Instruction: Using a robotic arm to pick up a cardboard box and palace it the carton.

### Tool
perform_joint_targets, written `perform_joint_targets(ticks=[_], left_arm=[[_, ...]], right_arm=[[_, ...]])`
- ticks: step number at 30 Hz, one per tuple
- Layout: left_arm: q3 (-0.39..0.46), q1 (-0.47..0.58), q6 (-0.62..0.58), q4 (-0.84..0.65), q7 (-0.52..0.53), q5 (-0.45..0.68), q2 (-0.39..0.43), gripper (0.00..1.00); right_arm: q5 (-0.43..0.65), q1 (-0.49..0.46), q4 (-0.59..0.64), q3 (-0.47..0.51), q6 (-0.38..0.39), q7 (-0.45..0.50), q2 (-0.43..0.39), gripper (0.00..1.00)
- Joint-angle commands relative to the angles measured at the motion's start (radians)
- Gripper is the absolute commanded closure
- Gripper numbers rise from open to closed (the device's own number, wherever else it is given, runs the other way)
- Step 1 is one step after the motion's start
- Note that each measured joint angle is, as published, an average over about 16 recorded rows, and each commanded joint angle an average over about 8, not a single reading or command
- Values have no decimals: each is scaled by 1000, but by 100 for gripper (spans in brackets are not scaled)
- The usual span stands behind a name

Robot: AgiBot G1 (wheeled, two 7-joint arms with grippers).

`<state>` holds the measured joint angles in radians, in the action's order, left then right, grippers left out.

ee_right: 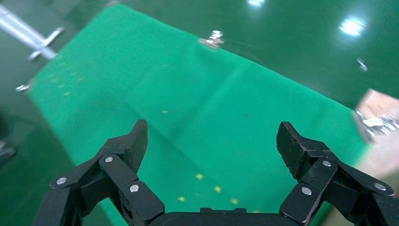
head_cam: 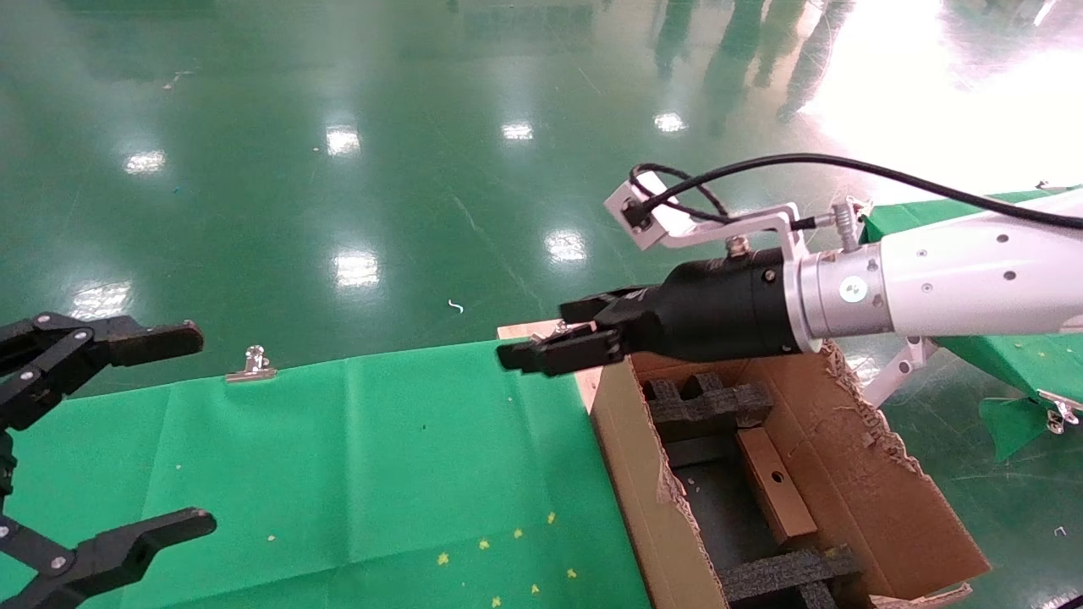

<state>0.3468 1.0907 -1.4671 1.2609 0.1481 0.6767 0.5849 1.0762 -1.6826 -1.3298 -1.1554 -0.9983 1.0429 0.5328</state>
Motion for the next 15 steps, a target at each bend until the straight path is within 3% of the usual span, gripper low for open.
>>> perform_joint_targets(ticks=[1,15], left_arm=[[0,0,0,0,0,0,0,0],[0,0,0,0,0,0,0,0]], right_arm=[[-23,40,3,57,-33,-56,5,0],[-181,318,24,458,-260,-447,41,0]])
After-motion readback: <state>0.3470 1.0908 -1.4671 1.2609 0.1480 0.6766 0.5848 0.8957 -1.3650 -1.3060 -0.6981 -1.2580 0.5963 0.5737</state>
